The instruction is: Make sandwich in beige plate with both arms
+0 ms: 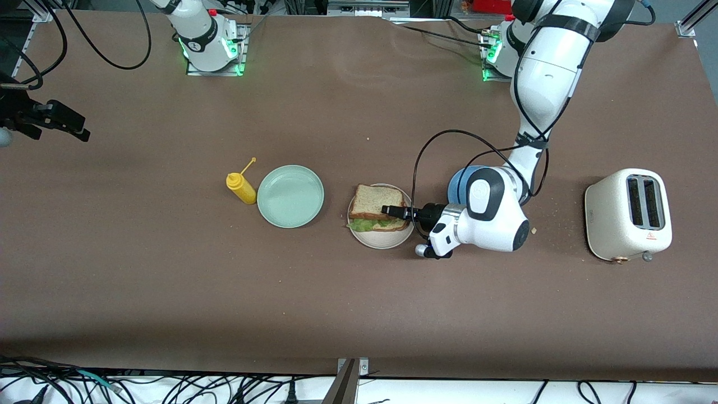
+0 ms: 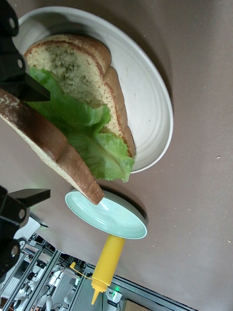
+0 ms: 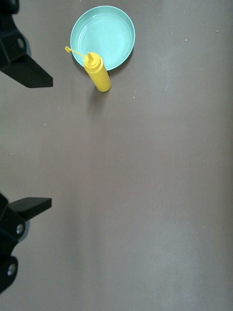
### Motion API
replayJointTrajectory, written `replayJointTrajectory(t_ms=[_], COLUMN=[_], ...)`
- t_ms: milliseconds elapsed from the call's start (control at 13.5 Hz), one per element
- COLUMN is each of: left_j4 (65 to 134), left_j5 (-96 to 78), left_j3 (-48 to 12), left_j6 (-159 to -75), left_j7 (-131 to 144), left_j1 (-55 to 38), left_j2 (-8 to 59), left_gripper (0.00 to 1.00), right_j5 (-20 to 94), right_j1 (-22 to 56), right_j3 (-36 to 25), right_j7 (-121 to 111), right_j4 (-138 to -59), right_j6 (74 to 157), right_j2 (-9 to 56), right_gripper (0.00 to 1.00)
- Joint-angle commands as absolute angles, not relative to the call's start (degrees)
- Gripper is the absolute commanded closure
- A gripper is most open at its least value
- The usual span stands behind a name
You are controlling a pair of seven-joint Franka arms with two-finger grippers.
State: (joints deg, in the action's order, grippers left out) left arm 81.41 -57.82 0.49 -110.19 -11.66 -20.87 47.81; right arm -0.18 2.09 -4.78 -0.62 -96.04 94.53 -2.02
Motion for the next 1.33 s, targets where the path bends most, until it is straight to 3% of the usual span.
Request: replayJointTrajectory(t_ms=[0, 74, 222, 665, 1256], left_j4=[80.2, 80.2, 80.2, 79.9, 79.5], left_j5=[-59.2, -59.2, -59.2, -58.6, -37.5], left_j3=[1.1, 1.3, 1.9, 5.5, 15.6], left_j6=[-110.0, -110.1, -112.6, -113.9, -112.3], left_j7=[-13.0, -13.0, -13.0, -12.1, -5.1], left_j1=[-20.5, -20.4, -20.1, -17.3, -17.1], left_j2=[48.4, 48.5, 48.4, 47.6, 42.7], left_gripper=[0.18, 0.17, 0.01, 0.01, 0.01], right_j5=[-0.1, -0.1, -0.1, -0.1, -0.1], right_j1=[1.6, 1.6, 1.6, 1.6, 1.5], right_j3=[-4.2, -4.2, -4.2, -4.3, -4.3], right_j7=[-0.1, -0.1, -0.1, -0.1, -0.1], right_j4=[-96.5, -96.5, -96.5, -96.5, -96.5], right_j6=[95.0, 95.1, 95.1, 95.1, 95.1], right_j2=[-2.4, -2.5, -2.4, -2.4, -2.4], right_gripper=[0.0, 0.0, 0.0, 0.0, 0.0])
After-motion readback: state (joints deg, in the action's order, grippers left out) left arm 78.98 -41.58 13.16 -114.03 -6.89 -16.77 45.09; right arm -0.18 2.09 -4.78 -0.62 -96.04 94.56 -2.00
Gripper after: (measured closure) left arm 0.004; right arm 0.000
